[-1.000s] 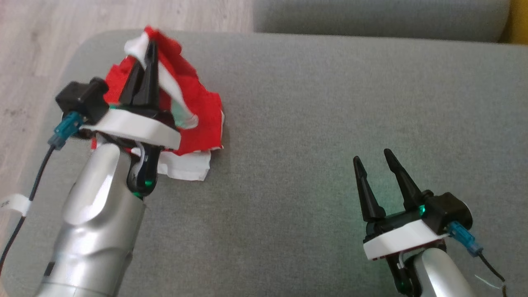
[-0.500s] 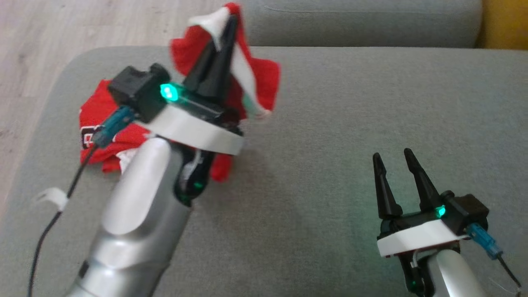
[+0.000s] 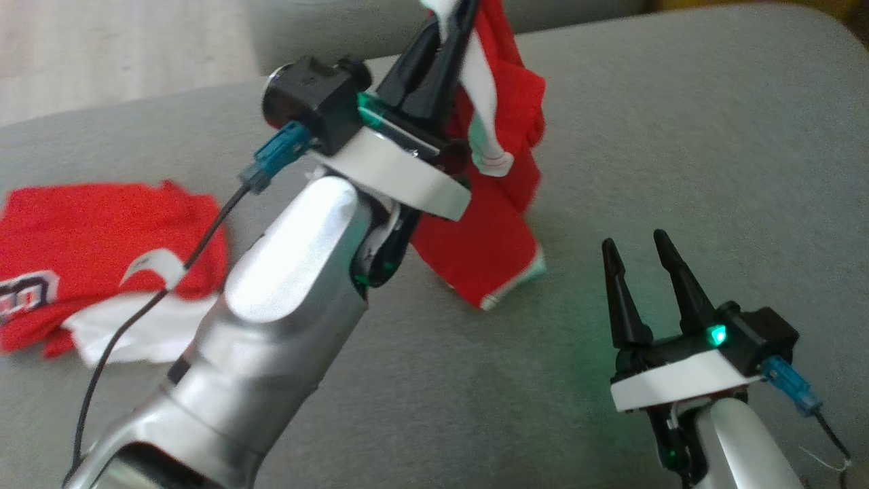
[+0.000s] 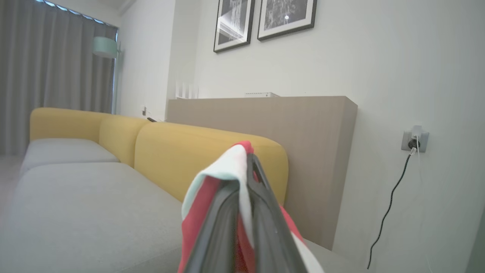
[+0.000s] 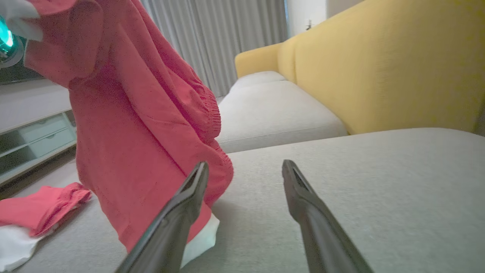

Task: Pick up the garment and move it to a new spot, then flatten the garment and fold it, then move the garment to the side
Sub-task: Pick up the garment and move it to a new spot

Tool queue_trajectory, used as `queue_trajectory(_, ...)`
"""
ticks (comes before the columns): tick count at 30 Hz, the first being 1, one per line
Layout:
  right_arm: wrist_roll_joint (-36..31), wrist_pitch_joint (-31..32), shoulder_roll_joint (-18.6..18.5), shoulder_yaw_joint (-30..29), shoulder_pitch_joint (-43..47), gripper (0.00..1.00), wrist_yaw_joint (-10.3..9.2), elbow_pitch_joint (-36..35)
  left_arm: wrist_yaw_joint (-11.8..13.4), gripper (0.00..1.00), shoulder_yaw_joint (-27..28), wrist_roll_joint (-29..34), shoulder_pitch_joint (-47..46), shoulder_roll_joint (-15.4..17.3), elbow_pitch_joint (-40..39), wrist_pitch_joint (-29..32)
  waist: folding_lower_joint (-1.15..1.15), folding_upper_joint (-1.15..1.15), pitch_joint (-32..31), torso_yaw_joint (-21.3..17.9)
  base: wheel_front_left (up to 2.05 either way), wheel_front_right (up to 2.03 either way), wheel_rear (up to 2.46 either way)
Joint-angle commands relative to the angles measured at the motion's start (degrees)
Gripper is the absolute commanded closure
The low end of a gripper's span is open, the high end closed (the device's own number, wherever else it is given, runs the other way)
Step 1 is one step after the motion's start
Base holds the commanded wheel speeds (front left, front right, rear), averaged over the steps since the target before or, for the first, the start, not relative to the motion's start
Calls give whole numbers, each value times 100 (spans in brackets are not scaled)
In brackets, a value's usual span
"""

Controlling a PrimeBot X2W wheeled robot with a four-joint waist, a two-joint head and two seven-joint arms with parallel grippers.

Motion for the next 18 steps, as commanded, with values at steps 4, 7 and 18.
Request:
queue_trajectory(4, 55, -62, -27, 227, -322, 0, 44, -239, 207, 0, -330, -313, -595, 33, 308, -177, 0, 0, 330, -779, 0, 0, 0)
queue_trajectory(7, 99, -62, -27, 276, -384, 0, 44, -279, 272, 0, -687, -402, -723, 33, 707, -243, 0, 0, 429, -982, 0, 0, 0)
queue_trajectory(18, 53, -62, -27, 130, -372, 0, 44, -291, 163, 0, -1710, -985, -865, 32, 1523, -163, 0, 0, 373, -690, 0, 0, 0)
